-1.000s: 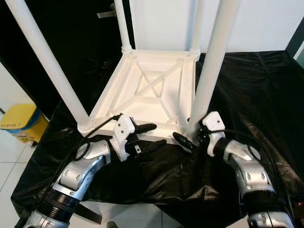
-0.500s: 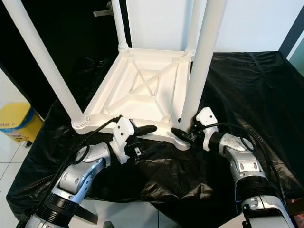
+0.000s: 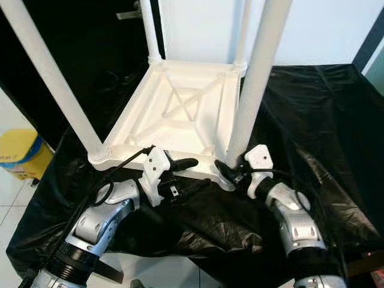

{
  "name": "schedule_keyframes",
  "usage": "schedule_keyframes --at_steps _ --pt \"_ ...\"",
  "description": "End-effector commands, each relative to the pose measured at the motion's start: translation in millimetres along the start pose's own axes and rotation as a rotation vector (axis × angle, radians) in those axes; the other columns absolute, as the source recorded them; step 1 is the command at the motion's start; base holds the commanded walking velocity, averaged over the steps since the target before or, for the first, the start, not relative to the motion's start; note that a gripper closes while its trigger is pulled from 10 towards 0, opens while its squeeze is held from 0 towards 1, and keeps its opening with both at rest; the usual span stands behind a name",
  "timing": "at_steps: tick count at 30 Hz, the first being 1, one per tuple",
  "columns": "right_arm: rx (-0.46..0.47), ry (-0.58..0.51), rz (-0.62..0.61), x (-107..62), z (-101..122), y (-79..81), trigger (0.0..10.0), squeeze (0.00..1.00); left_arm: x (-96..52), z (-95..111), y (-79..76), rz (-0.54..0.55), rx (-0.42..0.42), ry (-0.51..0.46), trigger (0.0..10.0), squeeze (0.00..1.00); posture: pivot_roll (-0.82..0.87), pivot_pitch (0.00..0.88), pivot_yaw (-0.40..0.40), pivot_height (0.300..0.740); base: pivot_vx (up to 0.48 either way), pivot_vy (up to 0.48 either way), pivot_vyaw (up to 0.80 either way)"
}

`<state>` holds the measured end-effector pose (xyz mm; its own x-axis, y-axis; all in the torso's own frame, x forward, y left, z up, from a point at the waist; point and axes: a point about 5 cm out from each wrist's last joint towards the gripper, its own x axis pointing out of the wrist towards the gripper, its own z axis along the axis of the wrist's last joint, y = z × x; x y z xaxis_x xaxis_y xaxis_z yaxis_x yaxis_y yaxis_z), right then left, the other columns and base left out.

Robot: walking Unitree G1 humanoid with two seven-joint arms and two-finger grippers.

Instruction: Building children table

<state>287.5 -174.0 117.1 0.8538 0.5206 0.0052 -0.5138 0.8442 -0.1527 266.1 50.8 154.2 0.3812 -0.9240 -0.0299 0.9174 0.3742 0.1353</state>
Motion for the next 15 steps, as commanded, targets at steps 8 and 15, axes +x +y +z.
schedule_keyframes --at_steps 8,15 --pt "0.061 0.052 -0.305 -7.8 -14.1 23.0 10.0 0.0 2.7 -1.9 2.5 -0.027 -0.002 0.009 10.0 0.0 -0.17 0.048 0.049 0.74 0.0 0.0 0.0" --pt "0.105 0.056 -0.513 -4.1 -10.7 48.2 10.0 0.0 9.5 0.5 5.1 -0.031 0.002 -0.011 10.0 0.0 -0.19 0.032 0.049 0.74 0.0 0.0 0.0"
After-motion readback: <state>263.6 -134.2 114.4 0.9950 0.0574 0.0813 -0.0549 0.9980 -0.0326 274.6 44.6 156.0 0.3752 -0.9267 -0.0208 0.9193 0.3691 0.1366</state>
